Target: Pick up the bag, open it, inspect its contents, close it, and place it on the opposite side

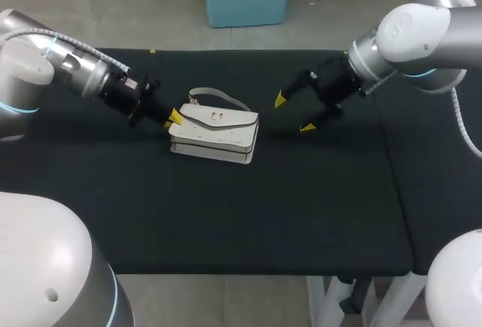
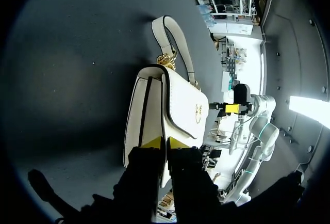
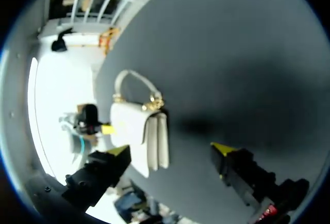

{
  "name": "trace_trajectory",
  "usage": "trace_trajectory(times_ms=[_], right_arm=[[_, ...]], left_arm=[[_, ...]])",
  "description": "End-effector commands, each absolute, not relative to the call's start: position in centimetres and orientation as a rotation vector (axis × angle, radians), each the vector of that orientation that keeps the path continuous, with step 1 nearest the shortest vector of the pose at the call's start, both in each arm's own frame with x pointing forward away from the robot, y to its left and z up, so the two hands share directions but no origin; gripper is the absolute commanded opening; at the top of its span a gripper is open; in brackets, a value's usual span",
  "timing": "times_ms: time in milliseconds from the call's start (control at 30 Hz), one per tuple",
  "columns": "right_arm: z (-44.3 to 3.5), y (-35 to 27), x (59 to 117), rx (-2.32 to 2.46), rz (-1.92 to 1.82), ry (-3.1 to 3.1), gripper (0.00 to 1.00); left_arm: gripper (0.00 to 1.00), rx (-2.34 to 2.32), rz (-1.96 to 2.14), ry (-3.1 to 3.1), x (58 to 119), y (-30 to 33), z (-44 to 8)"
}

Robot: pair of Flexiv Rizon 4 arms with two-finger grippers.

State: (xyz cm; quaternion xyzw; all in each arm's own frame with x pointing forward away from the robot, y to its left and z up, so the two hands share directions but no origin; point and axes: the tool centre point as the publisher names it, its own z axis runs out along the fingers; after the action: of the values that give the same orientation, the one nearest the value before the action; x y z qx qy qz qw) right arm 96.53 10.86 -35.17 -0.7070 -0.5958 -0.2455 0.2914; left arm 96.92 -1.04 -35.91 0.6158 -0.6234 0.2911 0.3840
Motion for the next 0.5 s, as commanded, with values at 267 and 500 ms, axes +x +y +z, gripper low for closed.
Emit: trace_trajectory(times_ms=[267,500], right_arm=[[-33.9,6.6,99.0,-2.021,-0.624,-1.727,1.0],[-32.7,2.1,101.1,-2.087,-0.517,-1.866,1.0]], left_arm=[[0.0,1.544,0.76,-1.69,98.8,2.6,-35.3],[0.0,1.498,0.785,-1.748,101.4,7.7,-34.8]])
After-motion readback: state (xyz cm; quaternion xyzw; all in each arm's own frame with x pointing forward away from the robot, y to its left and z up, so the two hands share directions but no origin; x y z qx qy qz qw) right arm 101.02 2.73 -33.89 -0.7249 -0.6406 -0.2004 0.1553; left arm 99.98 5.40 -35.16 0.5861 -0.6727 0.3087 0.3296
